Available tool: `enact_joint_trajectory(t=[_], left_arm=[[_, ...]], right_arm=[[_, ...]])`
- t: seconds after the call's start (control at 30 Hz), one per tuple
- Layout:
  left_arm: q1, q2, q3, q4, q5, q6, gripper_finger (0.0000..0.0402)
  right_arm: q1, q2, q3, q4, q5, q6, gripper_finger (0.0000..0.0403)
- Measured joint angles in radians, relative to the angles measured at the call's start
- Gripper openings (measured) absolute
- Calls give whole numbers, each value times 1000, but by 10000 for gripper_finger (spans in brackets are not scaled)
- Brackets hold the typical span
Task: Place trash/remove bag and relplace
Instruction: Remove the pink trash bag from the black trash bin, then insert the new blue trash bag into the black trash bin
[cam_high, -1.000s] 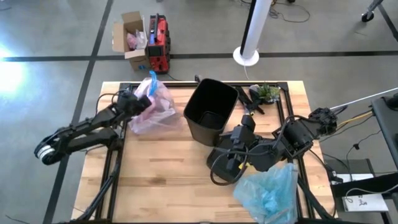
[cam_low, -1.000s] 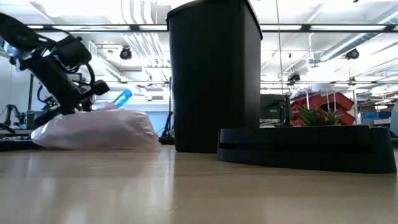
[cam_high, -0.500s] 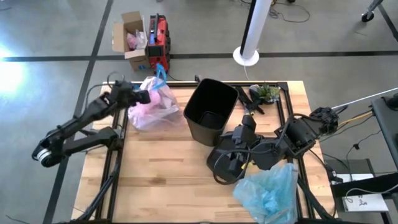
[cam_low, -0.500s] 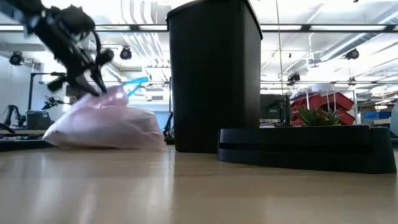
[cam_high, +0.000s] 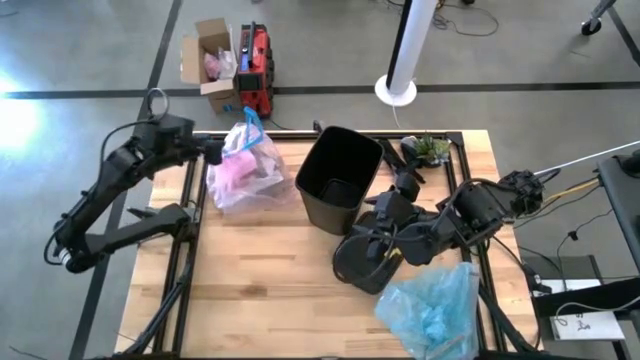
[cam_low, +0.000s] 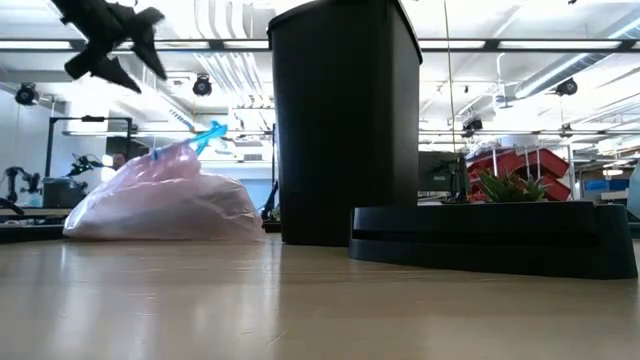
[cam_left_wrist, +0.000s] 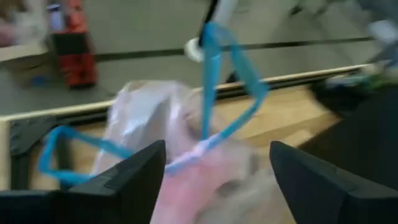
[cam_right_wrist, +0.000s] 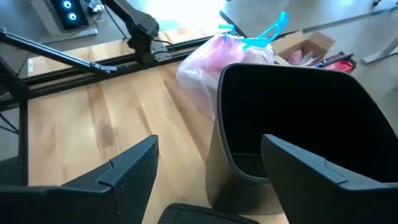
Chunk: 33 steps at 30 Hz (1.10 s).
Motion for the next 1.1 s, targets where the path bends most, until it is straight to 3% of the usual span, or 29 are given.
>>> enact_joint_trajectory(t=[0.27,0.5,0.67,0.97,1.1], left_arm=[[-29,-113,-3,52,300,-1,270],[-51,-209,-37,145,315,-34,253],[-52,-252,-94,348,404,-108,255],[-106,-227,-245,719,514,-215,249],[-174,-204,-307,804,512,-187,247]], right_arm=[[18,4,-91,-34,-42,27,283],[23,5,-221,-86,-65,111,264],[49,3,-295,-79,-110,156,252],[166,4,-449,-74,-480,388,236],[268,12,-480,-54,-544,571,231]])
